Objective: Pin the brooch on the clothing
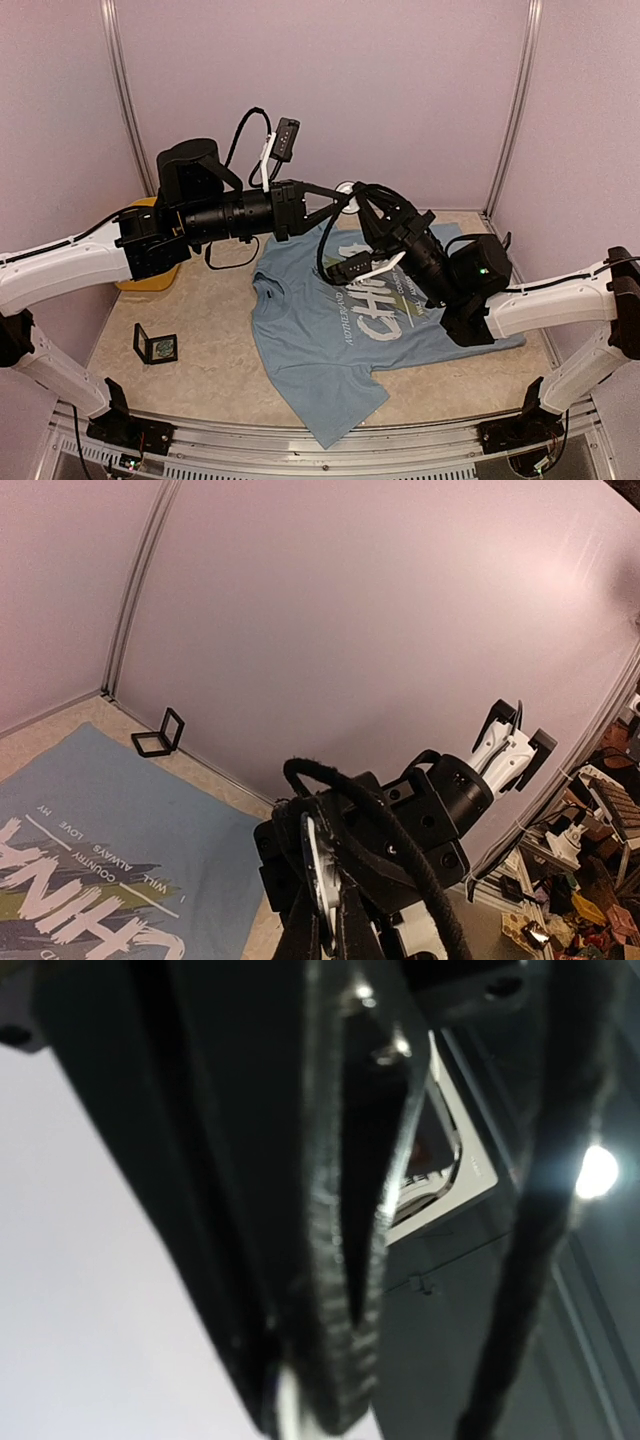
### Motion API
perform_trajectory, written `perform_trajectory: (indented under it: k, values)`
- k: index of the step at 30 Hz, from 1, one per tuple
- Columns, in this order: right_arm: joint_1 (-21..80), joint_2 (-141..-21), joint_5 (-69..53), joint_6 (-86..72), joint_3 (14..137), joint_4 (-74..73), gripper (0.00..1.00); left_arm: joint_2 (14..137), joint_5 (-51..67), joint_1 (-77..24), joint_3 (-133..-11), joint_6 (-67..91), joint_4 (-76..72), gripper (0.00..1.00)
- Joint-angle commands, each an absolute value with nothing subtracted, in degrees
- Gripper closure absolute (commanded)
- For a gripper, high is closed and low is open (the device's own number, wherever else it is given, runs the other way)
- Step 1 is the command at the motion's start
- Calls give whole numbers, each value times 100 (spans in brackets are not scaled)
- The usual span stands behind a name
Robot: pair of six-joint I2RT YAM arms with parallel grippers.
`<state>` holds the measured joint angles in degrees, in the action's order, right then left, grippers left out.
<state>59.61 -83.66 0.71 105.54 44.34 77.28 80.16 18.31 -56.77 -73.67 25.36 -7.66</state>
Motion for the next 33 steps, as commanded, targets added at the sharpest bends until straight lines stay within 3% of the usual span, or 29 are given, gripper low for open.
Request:
perform_trajectory:
  k: [1,3,7,11,14,16,19,22,26,30,33]
  values:
    - [6073,-8125,126,9875,4608,7697,80,7923,1566,-5637,-7326,2047,-796,100]
    - [6069,-8077,146,9756,4578,7653,69,7824,1508,-5635,-7264,2005,-838,100]
    - [6064,-7883,350,9336,4544,7548,36,7698,1413,-5632,-7227,1861,-734,100]
    - [5974,-7343,774,8087,4573,6760,14,7529,1338,-5667,-7122,1553,-670,100]
    - [5762,-6586,538,6060,5169,4051,4,7397,1281,-5824,-7115,1097,-448,100]
    - [5048,-6261,-1023,4328,6049,1491,1,7339,1205,-5954,-7163,677,-203,100]
    - [4043,-6284,-3278,2699,7080,-363,1,7250,1209,-6093,-7200,240,155,100]
    - [3834,-6611,-4635,2229,8014,-1896,2,7210,1285,-6210,-7249,-148,492,100]
    - [3838,-7316,-5534,1702,8821,-2980,40,7289,1285,-6353,-7432,-489,902,100]
    - [3890,-7711,-5841,1111,8881,-2984,62,7470,1309,-6381,-7627,-660,1239,100]
    - [4155,-7855,-5715,992,8719,-2867,66,7559,1339,-6396,-7714,-674,1367,100]
